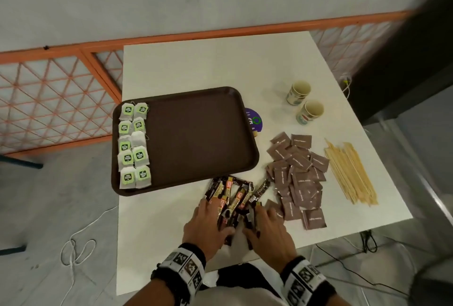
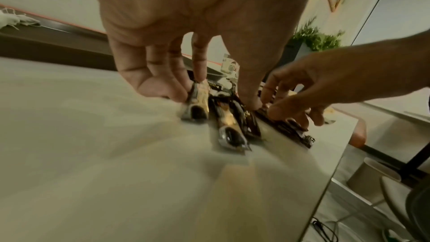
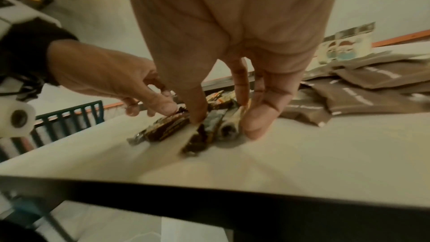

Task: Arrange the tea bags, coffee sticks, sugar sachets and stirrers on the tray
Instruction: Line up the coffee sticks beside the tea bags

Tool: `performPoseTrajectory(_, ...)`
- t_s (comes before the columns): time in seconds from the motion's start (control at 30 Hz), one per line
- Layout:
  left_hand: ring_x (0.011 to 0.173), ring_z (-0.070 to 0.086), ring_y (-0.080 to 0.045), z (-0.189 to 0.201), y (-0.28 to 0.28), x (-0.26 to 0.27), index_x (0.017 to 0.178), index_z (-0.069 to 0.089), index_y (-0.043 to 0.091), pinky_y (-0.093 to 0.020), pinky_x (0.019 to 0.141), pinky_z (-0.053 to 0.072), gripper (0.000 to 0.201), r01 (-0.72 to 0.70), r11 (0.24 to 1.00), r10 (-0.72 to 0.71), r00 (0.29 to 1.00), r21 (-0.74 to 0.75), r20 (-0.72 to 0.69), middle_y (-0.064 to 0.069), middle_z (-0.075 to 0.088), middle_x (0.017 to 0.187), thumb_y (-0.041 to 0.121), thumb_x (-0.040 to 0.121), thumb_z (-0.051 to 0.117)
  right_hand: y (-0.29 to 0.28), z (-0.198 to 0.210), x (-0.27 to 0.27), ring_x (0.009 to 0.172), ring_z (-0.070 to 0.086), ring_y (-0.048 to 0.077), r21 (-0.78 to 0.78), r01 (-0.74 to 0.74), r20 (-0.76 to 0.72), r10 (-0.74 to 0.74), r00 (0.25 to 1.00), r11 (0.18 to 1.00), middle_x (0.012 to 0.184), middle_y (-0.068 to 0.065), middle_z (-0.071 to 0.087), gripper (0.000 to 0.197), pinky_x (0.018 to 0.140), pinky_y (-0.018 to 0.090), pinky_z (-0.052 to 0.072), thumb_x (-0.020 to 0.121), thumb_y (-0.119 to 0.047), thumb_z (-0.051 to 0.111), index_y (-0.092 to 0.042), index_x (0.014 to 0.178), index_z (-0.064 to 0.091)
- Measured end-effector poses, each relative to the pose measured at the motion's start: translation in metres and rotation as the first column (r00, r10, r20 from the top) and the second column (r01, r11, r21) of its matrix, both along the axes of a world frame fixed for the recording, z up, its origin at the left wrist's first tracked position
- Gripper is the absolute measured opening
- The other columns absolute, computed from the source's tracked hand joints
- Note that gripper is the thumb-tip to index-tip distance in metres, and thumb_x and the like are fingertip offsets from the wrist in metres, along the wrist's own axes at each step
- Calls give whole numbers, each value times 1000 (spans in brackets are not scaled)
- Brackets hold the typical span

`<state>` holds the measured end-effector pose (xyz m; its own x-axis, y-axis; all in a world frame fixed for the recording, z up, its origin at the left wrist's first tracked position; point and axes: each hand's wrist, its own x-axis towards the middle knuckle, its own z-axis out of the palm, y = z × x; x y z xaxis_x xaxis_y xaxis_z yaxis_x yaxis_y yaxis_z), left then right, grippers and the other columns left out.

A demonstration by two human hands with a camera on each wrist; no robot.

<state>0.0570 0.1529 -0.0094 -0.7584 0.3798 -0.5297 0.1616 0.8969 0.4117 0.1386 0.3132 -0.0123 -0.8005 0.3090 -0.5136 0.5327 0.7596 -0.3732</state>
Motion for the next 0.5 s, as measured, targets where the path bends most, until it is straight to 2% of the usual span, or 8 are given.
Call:
performPoseTrajectory(0.07, 128, 41, -23, -3, 7, 8, 139, 27, 32, -42, 93, 50, 72, 0, 1000, 0, 1000, -20, -31, 1, 29, 140, 54, 82, 66, -3, -1, -3, 111, 57, 27, -11, -29, 1, 29, 1000, 1000, 132, 2, 39, 58, 80, 36, 55, 91, -42, 60, -22, 138, 31)
performPoseTrajectory(0.17, 127, 41, -22, -4, 10, 14, 140, 26, 32, -42, 92, 51, 66, -19, 1000, 19, 999, -3, -51, 0, 28, 141, 45, 87, 63, -6, -1, -6, 105, 61, 29, 0, -83, 14, 83, 996, 997, 128, 5, 40, 51, 71, 37, 53, 94, -33, 54, -20, 137, 30)
performPoseTrajectory(0.27, 125, 43, -21, -5, 8, 17, 138, 28, 32, -42, 88, 52, 58, -35, 999, 35, 997, -2, -63, 1, 29, 140, 41, 89, 60, -9, 1, -13, 99, 63, 32, 29, -115, 19, 115, 993, 993, 121, 7, 43, 40, 60, 35, 42, 95, -23, 48, -17, 132, 33)
performPoseTrajectory(0.33, 125, 43, -21, -4, 6, 17, 137, 28, 31, -43, 89, 53, 57, -56, 998, 55, 996, -4, -66, 2, 31, 139, 40, 90, 59, -11, -1, -17, 98, 62, 31, 34, -140, 21, 139, 990, 990, 119, 7, 43, 38, 60, 33, 40, 95, -17, 47, -17, 130, 34)
performPoseTrajectory(0.5, 124, 43, -23, -3, 8, 17, 137, 25, 21, -43, 87, 51, 61, -101, 994, 98, 993, -47, -61, 0, 33, 139, 38, 89, 58, -13, -8, -18, 101, 60, 29, 31, -217, 17, 217, 976, 976, 120, 8, 43, 47, 62, 29, 41, 90, -10, 50, -14, 134, 33)
